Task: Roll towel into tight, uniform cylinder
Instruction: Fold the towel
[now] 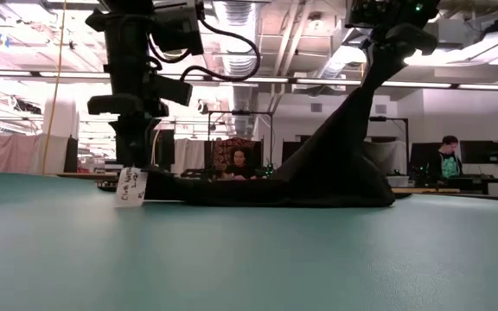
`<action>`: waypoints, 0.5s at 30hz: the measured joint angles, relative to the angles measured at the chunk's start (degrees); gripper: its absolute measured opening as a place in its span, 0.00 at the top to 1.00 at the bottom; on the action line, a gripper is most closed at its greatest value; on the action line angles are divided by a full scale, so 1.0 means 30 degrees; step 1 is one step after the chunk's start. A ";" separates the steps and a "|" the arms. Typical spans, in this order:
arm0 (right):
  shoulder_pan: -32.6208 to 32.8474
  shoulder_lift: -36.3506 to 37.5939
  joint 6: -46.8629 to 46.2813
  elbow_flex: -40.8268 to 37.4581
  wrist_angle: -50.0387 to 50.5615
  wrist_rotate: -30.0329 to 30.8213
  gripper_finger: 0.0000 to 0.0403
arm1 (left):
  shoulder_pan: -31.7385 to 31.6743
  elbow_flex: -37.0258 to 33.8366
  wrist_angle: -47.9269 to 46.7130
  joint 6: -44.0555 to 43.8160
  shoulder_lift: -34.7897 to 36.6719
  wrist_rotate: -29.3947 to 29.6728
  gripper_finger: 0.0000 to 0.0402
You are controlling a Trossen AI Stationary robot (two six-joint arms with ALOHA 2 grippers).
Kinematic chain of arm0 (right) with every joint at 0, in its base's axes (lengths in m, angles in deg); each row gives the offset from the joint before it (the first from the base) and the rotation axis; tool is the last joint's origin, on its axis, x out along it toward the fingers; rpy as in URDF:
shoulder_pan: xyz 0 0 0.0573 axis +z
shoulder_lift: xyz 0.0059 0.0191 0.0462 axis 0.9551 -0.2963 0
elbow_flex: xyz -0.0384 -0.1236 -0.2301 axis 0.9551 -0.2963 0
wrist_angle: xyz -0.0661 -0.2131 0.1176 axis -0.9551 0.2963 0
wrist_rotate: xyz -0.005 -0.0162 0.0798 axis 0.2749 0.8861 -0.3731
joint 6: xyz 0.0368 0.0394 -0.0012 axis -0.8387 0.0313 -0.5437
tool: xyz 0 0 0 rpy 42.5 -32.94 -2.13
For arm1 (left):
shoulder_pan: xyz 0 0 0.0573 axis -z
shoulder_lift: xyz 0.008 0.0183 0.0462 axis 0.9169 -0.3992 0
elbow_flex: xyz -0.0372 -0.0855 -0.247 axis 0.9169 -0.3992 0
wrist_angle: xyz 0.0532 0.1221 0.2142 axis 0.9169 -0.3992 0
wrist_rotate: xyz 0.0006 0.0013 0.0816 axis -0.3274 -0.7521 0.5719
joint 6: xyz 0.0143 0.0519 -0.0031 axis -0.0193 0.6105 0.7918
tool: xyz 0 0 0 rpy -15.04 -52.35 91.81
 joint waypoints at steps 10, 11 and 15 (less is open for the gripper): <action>0.0000 0.0000 0.0007 0.0000 0.0000 -0.0001 0.99 | -0.0243 -0.0545 0.1284 0.0453 0.0000 -0.1048 1.00; 0.0000 0.0000 0.0007 0.0000 0.0000 -0.0001 0.99 | -0.0243 -0.0545 0.1315 0.0662 0.0000 -0.0882 1.00; 0.0000 0.0000 0.0072 0.0000 0.0012 -0.0001 0.99 | -0.0243 -0.0545 0.1346 0.1347 0.0000 -0.0324 0.99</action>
